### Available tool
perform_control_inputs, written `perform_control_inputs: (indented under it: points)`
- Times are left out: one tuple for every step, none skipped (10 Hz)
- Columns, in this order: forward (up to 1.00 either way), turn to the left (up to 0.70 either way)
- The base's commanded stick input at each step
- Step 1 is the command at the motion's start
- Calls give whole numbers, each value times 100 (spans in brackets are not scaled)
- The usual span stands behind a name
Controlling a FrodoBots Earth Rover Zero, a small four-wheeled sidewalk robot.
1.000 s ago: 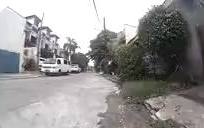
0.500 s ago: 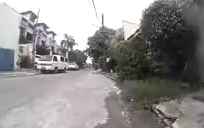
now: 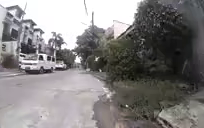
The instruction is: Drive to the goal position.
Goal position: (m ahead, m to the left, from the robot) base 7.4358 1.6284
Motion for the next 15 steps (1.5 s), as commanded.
perform_control_inputs:
  points:
    - [70, 0]
    - [70, 0]
    - [70, 0]
    - [70, 28]
    - [70, 35]
    - [70, 11]
    - [70, 0]
    - [70, 0]
    - [70, 0]
    - [70, 0]
    - [70, 0]
    - [70, 0]
    - [70, 0]
    - [70, 0]
    - [69, 0]
